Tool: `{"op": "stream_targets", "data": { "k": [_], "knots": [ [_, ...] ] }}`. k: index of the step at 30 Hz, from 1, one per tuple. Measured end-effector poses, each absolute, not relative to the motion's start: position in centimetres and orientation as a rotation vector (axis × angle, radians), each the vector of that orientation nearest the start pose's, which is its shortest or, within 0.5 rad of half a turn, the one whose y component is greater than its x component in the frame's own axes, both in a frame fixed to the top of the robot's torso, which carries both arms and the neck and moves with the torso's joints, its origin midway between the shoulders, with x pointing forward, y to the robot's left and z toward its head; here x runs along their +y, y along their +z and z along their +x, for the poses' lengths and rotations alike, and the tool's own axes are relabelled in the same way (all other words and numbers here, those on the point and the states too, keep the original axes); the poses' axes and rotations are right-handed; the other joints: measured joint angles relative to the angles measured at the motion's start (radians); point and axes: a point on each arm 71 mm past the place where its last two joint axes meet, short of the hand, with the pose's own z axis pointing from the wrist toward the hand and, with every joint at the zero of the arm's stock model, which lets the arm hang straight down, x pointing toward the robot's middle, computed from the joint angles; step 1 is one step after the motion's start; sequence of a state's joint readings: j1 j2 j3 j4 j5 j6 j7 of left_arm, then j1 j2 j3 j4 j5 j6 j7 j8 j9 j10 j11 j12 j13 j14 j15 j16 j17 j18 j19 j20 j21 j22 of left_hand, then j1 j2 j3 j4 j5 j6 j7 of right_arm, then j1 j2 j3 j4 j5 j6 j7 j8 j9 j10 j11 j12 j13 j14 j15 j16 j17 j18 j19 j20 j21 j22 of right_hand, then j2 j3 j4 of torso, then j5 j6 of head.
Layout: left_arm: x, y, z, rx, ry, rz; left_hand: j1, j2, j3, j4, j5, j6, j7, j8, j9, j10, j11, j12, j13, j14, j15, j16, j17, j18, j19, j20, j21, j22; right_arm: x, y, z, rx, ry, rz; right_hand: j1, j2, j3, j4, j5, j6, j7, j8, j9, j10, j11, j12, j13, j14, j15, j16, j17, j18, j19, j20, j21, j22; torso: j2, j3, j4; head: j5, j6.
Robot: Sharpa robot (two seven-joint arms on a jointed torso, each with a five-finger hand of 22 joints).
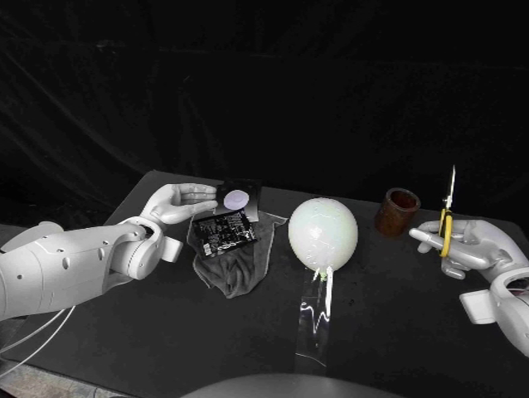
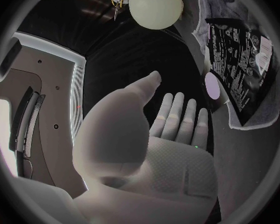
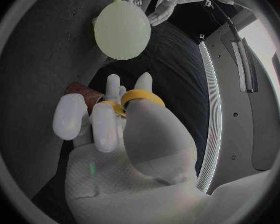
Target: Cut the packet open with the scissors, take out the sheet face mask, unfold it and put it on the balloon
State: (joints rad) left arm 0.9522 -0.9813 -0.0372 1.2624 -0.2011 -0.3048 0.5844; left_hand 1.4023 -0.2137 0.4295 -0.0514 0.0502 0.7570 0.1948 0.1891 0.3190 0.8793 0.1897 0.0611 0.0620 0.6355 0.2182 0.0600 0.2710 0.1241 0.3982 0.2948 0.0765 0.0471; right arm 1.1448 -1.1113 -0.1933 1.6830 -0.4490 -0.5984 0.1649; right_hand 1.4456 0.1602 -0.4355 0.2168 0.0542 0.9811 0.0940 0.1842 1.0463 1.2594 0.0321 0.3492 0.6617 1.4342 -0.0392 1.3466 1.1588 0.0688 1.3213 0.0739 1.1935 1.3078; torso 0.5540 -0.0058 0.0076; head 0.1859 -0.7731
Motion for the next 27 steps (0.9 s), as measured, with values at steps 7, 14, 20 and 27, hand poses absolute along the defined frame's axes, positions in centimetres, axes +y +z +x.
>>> {"op": "stream_targets", "data": {
  "k": [7,14,20,27],
  "knots": [
    [37.5,-27.7,46.6,1.347,-1.126,-1.011,-0.005,0.005,-0.017,0.002,0.0,0.0,0.0,0.0,-0.002,-0.011,0.003,0.0,0.0,-0.01,0.0,0.0,-0.01,0.0,-0.009,-0.002,0.0,0.0,-30.5,-24.3,41.8,1.623,0.886,0.923,0.0,0.0,0.0,0.0,0.0,-0.004,0.004,-0.007,-0.001,0.0,0.0,-0.007,-0.008,0.0,0.0,-0.002,-0.006,0.01,0.0,0.0,-0.003,0.0,0.0,0.0,-0.0001,-0.007,0.002],
    [37.1,-25.4,48.0,1.319,-1.158,-0.995,0.029,0.04,-0.022,-0.007,0.0,0.03,0.004,0.017,-0.002,0.047,0.016,0.02,0.006,0.216,-0.041,0.084,0.047,0.017,0.331,-0.01,0.125,0.063,-30.3,-23.7,42.1,1.634,0.874,0.898,0.037,-0.015,-0.001,-0.044,0.0,-0.004,0.004,-0.027,-0.014,0.0,0.0,-0.033,-0.038,0.0,0.0,-0.005,-0.007,0.015,0.0,0.0,-0.004,0.0,-0.001,0.0006,-0.0006,-0.02,0.013],
    [34.8,-23.3,49.3,1.308,-1.241,-0.992,0.039,0.062,-0.001,-0.021,0.0,0.086,0.018,0.037,-0.003,0.157,-0.013,0.055,0.009,0.357,-0.085,0.157,0.073,0.055,0.503,-0.052,0.236,0.112,-29.5,-22.6,43.0,1.661,0.861,0.868,0.058,-0.013,-0.001,-0.076,0.0,0.017,-0.006,-0.035,-0.026,-0.001,-0.001,-0.045,-0.061,0.005,-0.005,-0.005,0.006,0.015,0.012,-0.004,0.015,0.0,-0.002,0.001,-0.0006,-0.064,0.043],
    [31.2,-22.3,50.3,1.335,-1.344,-1.008,0.026,0.071,0.011,-0.015,0.0,0.106,0.027,0.037,-0.011,0.208,-0.029,0.055,0.005,0.396,-0.102,0.171,0.08,0.055,0.524,-0.073,0.27,0.131,-27.9,-21.0,45.0,1.723,0.827,0.813,0.066,-0.016,0.0,-0.095,0.0,0.044,-0.018,-0.035,-0.033,0.008,0.008,-0.048,-0.071,0.019,-0.014,0.007,0.023,0.015,0.037,-0.011,0.047,0.0,-0.003,0.0012,-0.0017,-0.127,0.086]
  ]
}}
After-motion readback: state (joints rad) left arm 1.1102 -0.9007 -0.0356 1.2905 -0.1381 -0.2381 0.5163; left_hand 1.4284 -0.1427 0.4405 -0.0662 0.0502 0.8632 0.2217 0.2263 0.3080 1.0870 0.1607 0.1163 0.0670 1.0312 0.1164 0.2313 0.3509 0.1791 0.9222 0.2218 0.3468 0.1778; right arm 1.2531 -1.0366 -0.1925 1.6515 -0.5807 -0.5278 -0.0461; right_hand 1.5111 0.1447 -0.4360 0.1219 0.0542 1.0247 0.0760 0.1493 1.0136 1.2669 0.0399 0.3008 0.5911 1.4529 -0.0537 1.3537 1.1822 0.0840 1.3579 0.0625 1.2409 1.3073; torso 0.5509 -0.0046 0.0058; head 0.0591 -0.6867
